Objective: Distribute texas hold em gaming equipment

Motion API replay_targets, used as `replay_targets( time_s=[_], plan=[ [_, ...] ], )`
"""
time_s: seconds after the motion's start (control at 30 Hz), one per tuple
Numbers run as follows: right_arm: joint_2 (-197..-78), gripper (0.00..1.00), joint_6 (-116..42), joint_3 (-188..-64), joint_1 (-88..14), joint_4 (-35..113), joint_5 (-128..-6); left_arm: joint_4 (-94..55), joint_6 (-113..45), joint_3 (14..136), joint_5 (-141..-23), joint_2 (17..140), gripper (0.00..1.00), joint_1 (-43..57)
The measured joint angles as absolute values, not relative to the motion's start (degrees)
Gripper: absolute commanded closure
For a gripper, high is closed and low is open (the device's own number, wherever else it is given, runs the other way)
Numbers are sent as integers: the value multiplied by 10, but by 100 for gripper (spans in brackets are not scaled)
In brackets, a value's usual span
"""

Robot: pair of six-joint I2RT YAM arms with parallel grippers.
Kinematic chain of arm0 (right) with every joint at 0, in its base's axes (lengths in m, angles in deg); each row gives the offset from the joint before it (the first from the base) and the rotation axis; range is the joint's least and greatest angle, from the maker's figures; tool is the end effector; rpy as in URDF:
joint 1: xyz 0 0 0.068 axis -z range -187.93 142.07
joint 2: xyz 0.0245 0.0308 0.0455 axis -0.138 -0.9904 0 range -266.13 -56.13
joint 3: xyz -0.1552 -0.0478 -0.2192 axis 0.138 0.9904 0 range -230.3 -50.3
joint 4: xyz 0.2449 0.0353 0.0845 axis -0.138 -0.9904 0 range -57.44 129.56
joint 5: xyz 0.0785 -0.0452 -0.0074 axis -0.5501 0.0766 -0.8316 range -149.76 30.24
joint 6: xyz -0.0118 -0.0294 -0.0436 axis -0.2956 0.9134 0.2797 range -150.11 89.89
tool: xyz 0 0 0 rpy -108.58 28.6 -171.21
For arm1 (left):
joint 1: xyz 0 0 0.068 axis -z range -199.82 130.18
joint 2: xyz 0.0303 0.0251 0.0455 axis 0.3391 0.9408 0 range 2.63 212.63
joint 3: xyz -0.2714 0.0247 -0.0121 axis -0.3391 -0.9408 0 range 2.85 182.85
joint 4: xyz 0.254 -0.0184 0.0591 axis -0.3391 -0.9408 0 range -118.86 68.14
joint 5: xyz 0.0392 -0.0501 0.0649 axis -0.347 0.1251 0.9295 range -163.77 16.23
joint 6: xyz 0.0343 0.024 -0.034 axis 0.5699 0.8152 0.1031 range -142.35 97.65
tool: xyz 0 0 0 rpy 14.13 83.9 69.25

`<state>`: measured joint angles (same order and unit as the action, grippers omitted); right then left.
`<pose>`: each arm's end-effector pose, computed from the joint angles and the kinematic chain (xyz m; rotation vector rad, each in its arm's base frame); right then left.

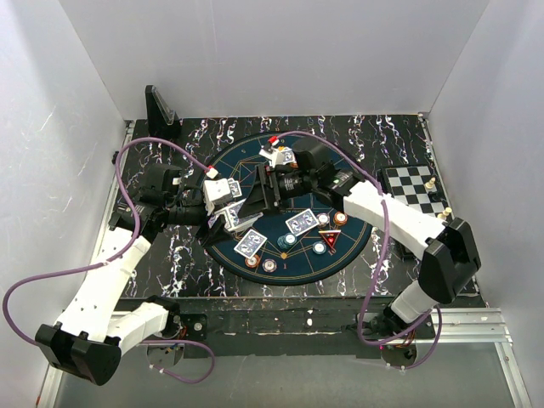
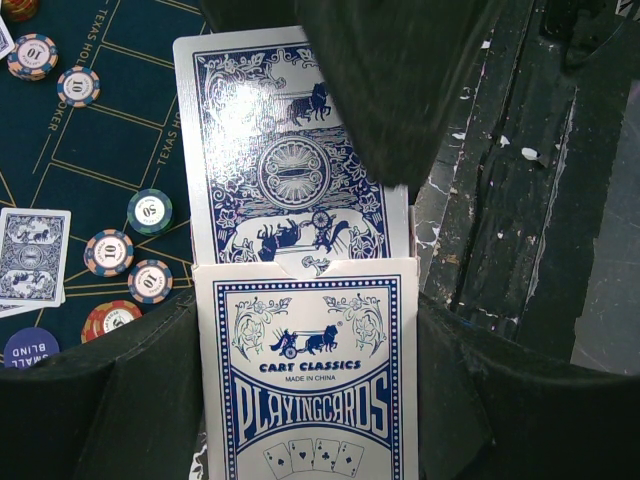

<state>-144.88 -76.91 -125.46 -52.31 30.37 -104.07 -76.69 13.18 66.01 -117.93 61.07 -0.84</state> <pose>0.2387 0.2682 0.3396 -0.5576 2.2481 1.6984 0.1668 -0.0835 0.3420 1.3199 1.8416 -0.7826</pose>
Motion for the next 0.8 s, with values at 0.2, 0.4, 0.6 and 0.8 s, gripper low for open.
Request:
replay_targets(
  time_s=[0.2,0.4,0.6,0.8],
  plan=[
    [-1480,25,-779,-1255,-533,305,-1037,-767,130,663,-1180,611,98,-8],
    [-1484,28,-782,-1255,-533,303,-1030,-767,125,668,-1181,611,98,-8],
    [-1483,32,-784,-1255,-523,303,-1028,-767,119,668,-1181,611,98,-8],
    [-1478,39,-788,-1255,-499,303,-1028,-767,114,668,-1182,611,98,-8]
  ],
)
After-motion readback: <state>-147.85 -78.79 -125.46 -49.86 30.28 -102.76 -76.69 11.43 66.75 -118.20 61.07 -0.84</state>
